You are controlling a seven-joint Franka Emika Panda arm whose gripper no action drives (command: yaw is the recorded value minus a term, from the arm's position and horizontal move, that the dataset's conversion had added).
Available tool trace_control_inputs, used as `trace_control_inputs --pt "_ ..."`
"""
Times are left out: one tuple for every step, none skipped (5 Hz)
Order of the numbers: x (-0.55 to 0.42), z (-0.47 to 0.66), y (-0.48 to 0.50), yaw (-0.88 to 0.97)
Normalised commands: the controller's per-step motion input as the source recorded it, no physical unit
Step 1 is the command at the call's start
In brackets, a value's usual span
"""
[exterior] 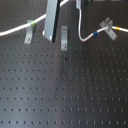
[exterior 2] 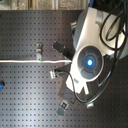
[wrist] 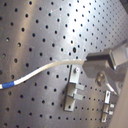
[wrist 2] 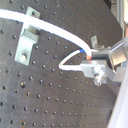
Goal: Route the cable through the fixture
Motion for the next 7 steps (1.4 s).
trace_control_inputs --pt "-0.392 0.37 0.001 -0.37" --pt "-0.342 0.35 0.092 -0.61" --pt "-0.370 0.34 0.110 -0.59" --pt "-0.305 0.33 0.052 -0.66" --pt "-0.251 0.30 0.047 -0.76" --pt "-0.001 0.27 -0.126 -0.08" --pt "0.001 0.02 0.000 0.00"
